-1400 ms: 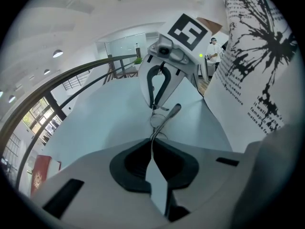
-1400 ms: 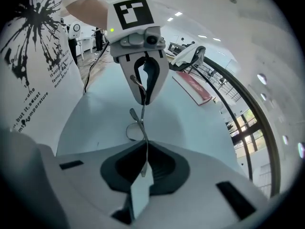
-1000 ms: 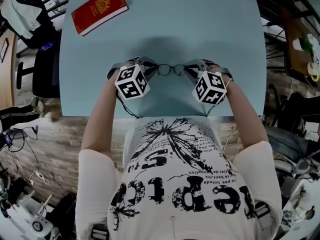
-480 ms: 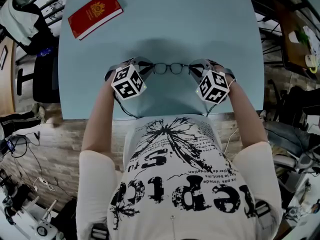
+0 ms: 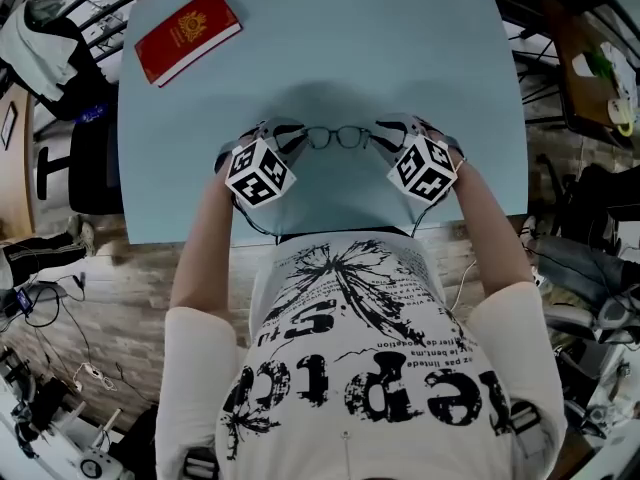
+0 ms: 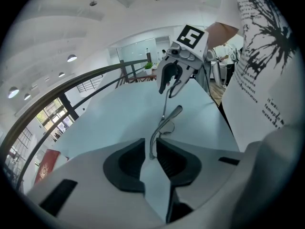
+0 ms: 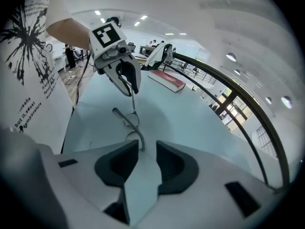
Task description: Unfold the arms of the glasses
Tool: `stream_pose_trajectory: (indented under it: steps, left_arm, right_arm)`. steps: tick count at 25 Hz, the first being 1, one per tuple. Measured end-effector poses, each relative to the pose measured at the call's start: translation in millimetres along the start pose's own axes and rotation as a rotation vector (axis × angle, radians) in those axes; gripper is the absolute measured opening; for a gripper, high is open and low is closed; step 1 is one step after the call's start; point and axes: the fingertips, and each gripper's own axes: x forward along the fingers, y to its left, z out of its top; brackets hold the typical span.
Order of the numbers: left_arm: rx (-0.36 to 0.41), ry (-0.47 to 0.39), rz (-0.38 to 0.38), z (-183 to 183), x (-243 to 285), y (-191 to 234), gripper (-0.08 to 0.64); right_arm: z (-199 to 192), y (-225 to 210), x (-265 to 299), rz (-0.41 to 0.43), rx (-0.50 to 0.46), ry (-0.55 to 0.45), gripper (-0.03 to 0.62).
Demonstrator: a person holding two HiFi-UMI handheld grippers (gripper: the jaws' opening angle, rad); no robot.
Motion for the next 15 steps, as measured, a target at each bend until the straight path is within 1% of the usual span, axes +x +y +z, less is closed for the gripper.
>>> stream_pose_trajectory:
  steps: [1,2,4,6,7,8,10,12,13,15]
  left_arm:
    - [-0.007,-0.010,0.010,0,-2,0,0.091]
    - [-0.015,-0.019,0.017,0,-4,-1,0.117]
    - [-0.031,-0.037,0.037,1,-10,-3,0.121]
    - [-0.056,-0.070,0.073,6,-19,-4,0.120]
    - [-0.074,-0.093,0.093,9,-24,-4,0.120]
    - [-0.092,-0.120,0.113,14,-30,-3,0.119]
    - [-0.127,-0.175,0.162,23,-43,3,0.102]
    - [-0.161,-0.237,0.227,35,-59,12,0.069]
    - [-0.179,-0.272,0.259,42,-67,16,0.052]
    - [-0.209,-0.344,0.314,59,-85,25,0.037]
  right_arm:
    - [0,-1,-2,0.000,0.024,-0.013,0.132]
    - [0,-1,-5,-0.002,0.045,-0.023,0.133]
    - [-2,-1,-12,-0.008,0.079,-0.037,0.133]
    - [-5,0,-20,-0.019,0.102,-0.040,0.132]
    - [-6,0,-25,-0.033,0.112,-0.041,0.118]
    - [-6,-2,-29,-0.056,0.125,-0.045,0.086]
    - [-1,-10,-37,-0.117,0.166,-0.073,0.044]
    - [9,-19,-46,-0.181,0.226,-0.131,0.029]
    - [15,-24,-51,-0.208,0.266,-0.175,0.020]
    - [29,-30,-65,-0.246,0.368,-0.297,0.012]
